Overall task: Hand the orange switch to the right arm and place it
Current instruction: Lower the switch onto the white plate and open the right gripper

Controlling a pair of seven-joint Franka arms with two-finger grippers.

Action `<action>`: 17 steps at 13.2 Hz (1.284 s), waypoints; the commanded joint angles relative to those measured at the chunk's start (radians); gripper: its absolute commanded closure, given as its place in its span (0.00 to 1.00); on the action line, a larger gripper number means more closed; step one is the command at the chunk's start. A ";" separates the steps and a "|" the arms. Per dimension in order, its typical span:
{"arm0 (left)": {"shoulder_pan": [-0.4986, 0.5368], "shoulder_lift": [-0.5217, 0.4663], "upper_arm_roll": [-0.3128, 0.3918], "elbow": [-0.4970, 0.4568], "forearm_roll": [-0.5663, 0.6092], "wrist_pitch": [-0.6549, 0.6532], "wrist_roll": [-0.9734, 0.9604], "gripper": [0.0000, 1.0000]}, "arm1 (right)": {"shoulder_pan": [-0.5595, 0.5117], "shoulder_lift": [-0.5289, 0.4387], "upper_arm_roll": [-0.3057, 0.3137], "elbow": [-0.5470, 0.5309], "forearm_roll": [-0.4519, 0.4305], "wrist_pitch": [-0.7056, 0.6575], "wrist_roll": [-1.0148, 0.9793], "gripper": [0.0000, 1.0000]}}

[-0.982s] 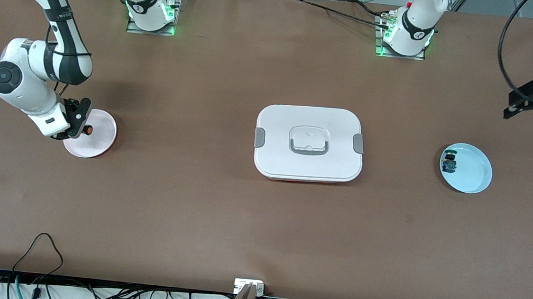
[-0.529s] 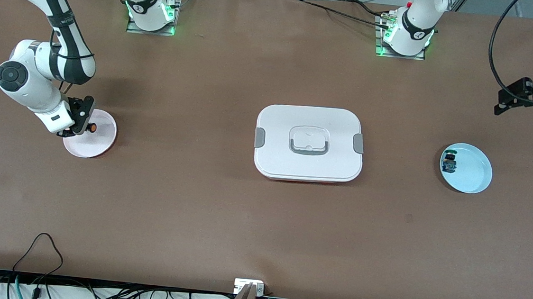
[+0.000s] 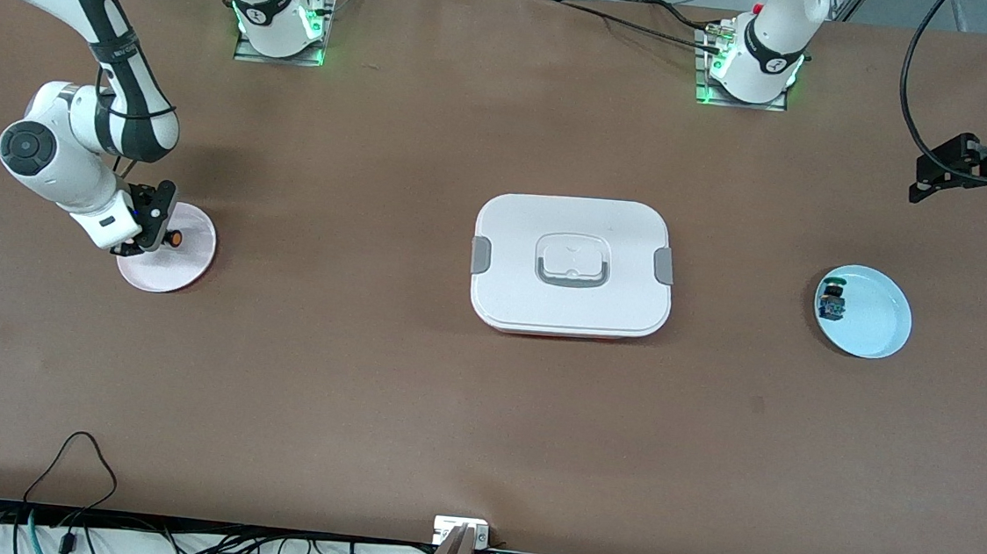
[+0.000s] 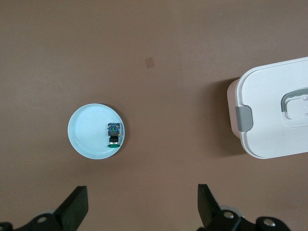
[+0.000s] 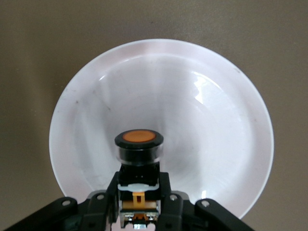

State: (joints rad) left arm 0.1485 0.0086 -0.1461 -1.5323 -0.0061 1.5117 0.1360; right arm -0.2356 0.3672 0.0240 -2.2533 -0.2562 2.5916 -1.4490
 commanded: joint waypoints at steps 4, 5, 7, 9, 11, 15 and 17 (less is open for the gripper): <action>-0.012 0.068 -0.010 0.064 -0.019 0.047 -0.009 0.00 | -0.004 0.015 0.007 -0.006 -0.015 0.022 -0.031 0.95; -0.047 0.109 -0.019 0.078 0.044 0.045 -0.010 0.00 | -0.004 0.010 0.008 -0.006 -0.014 0.019 -0.027 0.41; -0.072 0.120 -0.016 0.109 0.150 0.001 -0.013 0.00 | -0.002 -0.007 0.013 -0.006 -0.012 0.018 -0.028 0.00; -0.081 0.122 -0.015 0.110 0.152 -0.031 -0.019 0.00 | 0.001 -0.040 0.027 0.001 -0.008 0.006 -0.024 0.00; -0.083 0.122 -0.015 0.112 0.150 -0.036 -0.021 0.00 | 0.010 -0.077 0.040 0.032 0.055 -0.046 -0.021 0.00; -0.081 0.131 -0.012 0.122 0.166 -0.036 -0.127 0.00 | 0.029 -0.090 0.057 0.176 0.309 -0.217 0.036 0.00; -0.084 0.132 -0.013 0.130 0.163 -0.036 -0.147 0.00 | 0.029 -0.091 0.057 0.239 0.328 -0.283 0.187 0.00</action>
State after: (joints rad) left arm 0.0723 0.1198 -0.1573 -1.4501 0.1338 1.5023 0.0256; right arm -0.2058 0.2698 0.0791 -2.0747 0.0447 2.3731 -1.3776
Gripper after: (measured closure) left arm 0.000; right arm 0.000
